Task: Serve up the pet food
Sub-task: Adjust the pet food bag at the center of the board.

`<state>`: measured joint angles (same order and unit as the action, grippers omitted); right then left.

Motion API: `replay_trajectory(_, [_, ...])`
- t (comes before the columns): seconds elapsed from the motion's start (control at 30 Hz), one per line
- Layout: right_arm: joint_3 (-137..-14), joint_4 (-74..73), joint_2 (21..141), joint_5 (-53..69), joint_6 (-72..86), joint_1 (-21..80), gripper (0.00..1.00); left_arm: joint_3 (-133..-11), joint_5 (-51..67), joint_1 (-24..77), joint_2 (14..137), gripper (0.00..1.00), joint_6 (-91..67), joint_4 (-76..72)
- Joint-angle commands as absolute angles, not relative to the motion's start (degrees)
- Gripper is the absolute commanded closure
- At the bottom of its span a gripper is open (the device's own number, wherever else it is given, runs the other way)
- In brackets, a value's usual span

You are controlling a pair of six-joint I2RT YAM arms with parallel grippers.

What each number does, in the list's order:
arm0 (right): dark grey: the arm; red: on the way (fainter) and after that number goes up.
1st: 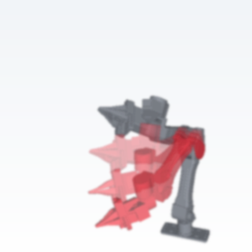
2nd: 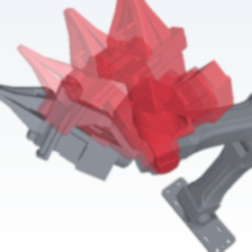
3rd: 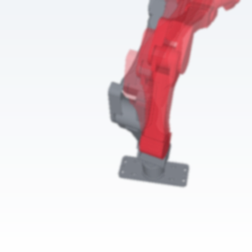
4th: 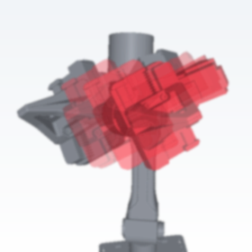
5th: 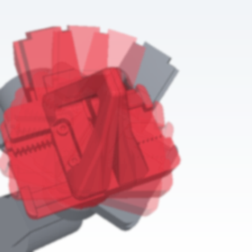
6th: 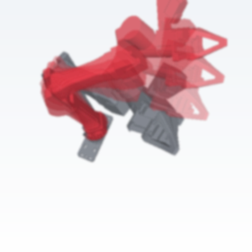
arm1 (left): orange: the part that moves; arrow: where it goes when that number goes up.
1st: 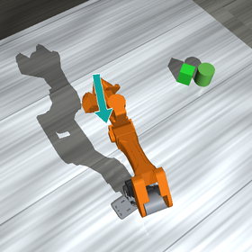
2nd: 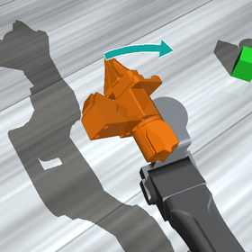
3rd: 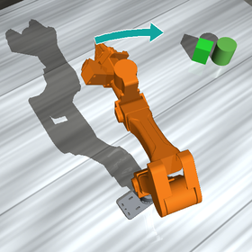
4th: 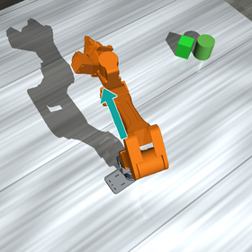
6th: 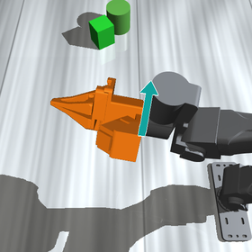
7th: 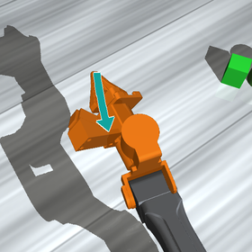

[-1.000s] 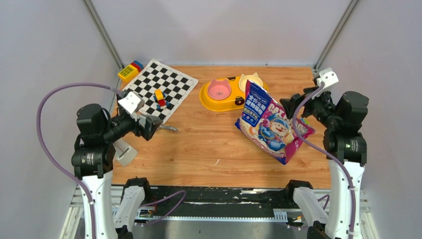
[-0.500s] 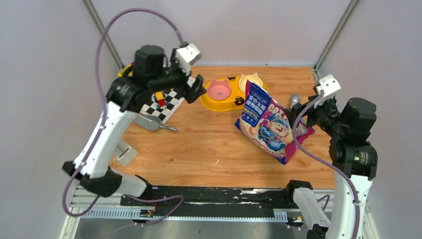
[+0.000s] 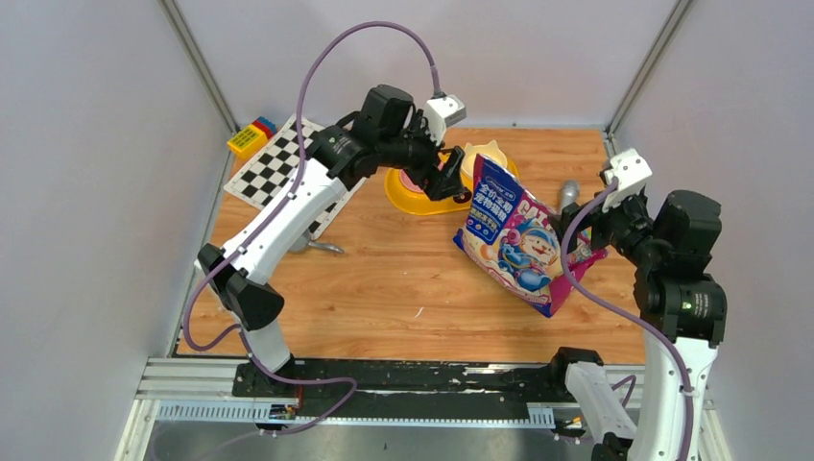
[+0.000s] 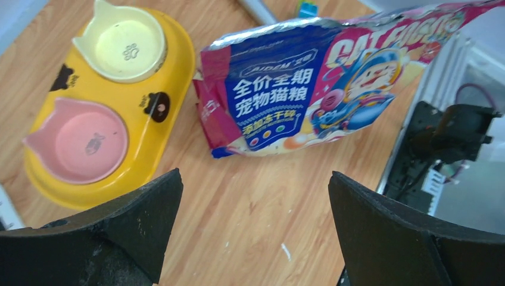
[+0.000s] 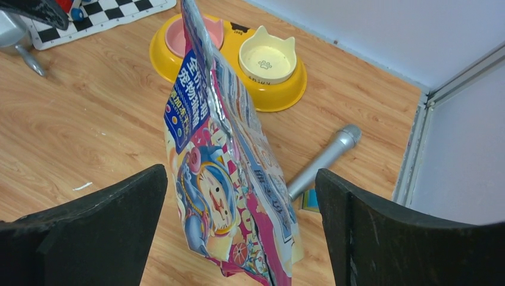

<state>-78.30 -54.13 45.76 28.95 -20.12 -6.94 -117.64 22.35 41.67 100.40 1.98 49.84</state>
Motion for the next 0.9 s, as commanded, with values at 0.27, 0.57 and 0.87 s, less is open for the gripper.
replay_trajectory(0.27, [-66.0,-47.3,40.6,35.7,-24.7,-7.1,0.09,-103.9,32.7,43.3,96.0,0.00,-18.0,25.6])
replay_trajectory(0.57, [-62.1,-43.8,36.4,37.6,-24.1,-7.1,0.10,-102.5,35.6,47.3,96.7,0.04,-18.5,24.5])
replay_trajectory(0.87, [-62.0,-46.4,36.5,30.6,-29.1,-7.1,0.15,-106.3,35.5,47.6,101.2,0.07,-23.2,26.6])
